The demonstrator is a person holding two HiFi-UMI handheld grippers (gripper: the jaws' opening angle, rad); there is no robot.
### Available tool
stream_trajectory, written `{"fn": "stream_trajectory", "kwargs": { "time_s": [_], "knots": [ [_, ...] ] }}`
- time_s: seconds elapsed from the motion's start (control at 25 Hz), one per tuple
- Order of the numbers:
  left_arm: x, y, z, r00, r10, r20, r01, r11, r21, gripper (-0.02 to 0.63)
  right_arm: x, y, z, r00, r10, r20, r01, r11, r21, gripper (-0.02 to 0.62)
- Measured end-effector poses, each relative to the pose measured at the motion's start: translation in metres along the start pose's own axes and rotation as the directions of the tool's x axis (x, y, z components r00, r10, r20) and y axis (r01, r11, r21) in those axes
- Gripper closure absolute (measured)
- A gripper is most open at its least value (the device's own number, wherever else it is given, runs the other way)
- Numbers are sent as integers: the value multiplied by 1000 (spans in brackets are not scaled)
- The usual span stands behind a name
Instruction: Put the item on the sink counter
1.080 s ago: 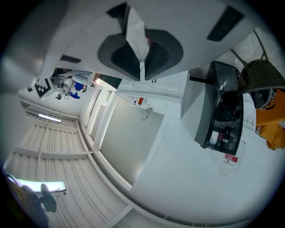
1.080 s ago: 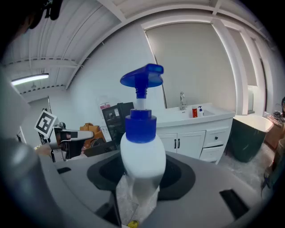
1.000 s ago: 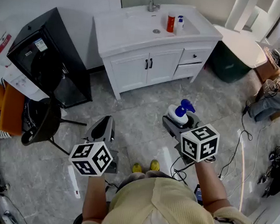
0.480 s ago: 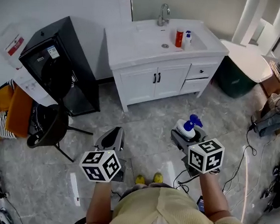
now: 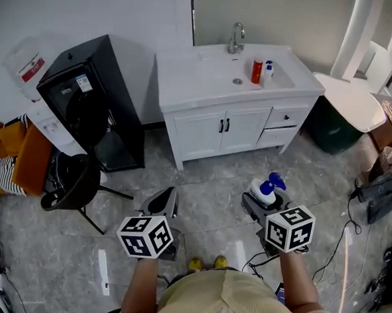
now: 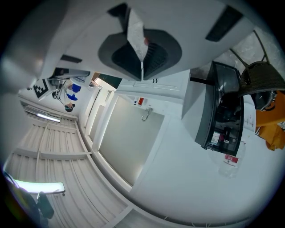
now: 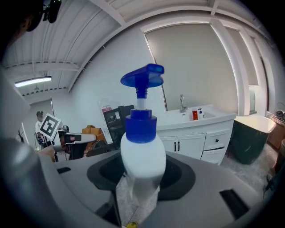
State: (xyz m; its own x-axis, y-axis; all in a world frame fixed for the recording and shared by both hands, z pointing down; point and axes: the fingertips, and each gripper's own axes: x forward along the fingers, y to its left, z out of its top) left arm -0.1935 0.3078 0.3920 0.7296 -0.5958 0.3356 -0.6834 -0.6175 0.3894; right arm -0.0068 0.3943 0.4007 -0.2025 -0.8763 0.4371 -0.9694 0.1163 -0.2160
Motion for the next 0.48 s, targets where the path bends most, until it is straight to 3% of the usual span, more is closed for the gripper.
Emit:
{"fn": "stream_trajectory", "kwargs": {
  "time_s": [0.48],
  "knots": [
    [40,-35,-7,1000,7,-21,-7,1000,2,558,-5,-42,0,999,32,-6,-32,999,4,379]
  ]
}}
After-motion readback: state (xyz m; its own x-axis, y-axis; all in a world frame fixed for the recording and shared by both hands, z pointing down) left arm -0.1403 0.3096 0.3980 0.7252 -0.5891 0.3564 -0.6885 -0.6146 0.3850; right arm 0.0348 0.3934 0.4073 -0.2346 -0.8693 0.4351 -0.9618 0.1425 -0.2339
